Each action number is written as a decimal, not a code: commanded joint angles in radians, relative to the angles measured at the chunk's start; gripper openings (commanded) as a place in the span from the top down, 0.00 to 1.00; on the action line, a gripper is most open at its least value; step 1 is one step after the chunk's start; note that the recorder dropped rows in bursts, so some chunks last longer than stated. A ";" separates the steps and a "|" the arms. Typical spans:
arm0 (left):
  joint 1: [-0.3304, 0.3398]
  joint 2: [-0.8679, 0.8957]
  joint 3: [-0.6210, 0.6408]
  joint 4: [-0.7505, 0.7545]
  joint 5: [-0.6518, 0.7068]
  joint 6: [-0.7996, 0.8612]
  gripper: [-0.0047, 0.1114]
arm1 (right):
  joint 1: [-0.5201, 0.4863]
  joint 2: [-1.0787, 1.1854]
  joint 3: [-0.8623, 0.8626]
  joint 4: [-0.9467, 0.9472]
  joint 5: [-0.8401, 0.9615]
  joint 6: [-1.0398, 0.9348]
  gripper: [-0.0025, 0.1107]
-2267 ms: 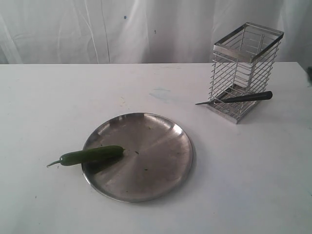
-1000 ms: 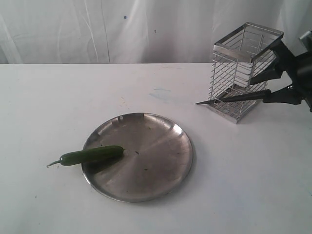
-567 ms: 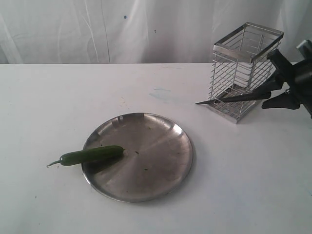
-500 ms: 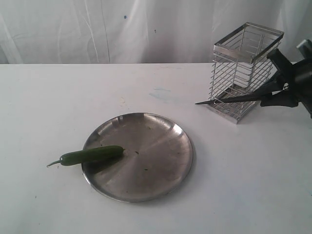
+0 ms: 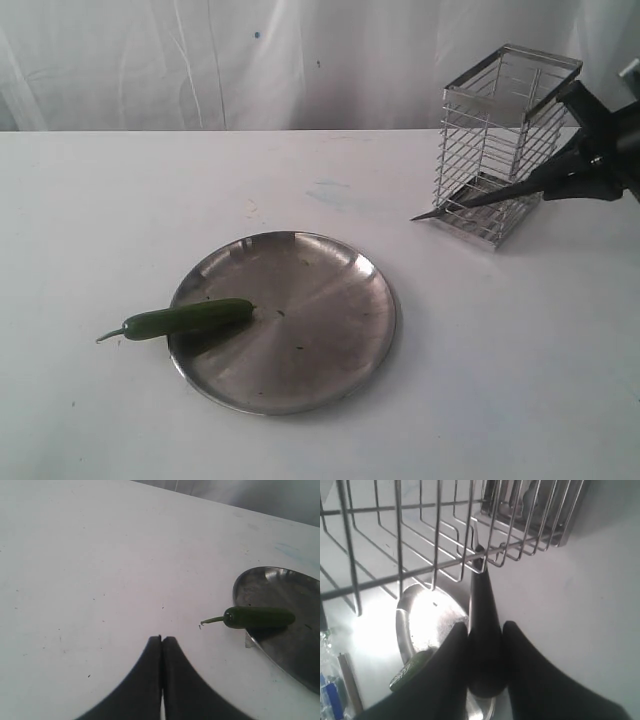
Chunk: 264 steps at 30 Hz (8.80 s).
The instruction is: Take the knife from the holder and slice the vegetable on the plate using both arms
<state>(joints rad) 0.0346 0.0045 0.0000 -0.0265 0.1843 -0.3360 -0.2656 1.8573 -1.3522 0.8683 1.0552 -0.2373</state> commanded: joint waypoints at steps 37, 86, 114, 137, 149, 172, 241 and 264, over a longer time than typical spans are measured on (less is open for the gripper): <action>-0.008 -0.005 0.000 0.005 0.003 0.001 0.96 | -0.013 -0.070 0.005 -0.534 -0.030 0.055 0.85; -0.008 -0.005 0.000 0.005 0.003 0.001 0.96 | 0.037 -0.322 0.091 -0.162 -0.251 -0.458 0.98; -0.008 -0.005 0.000 0.005 0.003 0.001 0.96 | 0.037 -0.641 0.328 0.488 -0.008 -0.713 0.98; -0.008 -0.005 0.000 0.005 0.003 0.001 0.96 | 0.039 -0.501 0.910 0.876 0.166 -1.419 0.98; -0.008 -0.005 0.000 0.005 0.003 0.001 0.96 | 0.130 -0.481 0.910 0.876 0.166 -1.631 0.98; -0.008 -0.005 0.000 0.005 0.003 0.001 0.96 | 0.156 -0.481 0.908 0.876 -0.129 -1.029 0.98; -0.008 -0.005 0.000 0.005 0.003 0.001 0.96 | 0.842 -0.479 0.665 -0.335 -1.015 -0.835 0.60; -0.008 -0.005 0.000 0.005 0.003 0.001 0.96 | 1.117 -0.332 0.550 0.774 -1.840 -1.908 0.98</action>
<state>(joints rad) 0.0346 0.0045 0.0000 -0.0250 0.1843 -0.3360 0.8000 1.5275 -0.7941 1.6171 -0.7072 -2.1164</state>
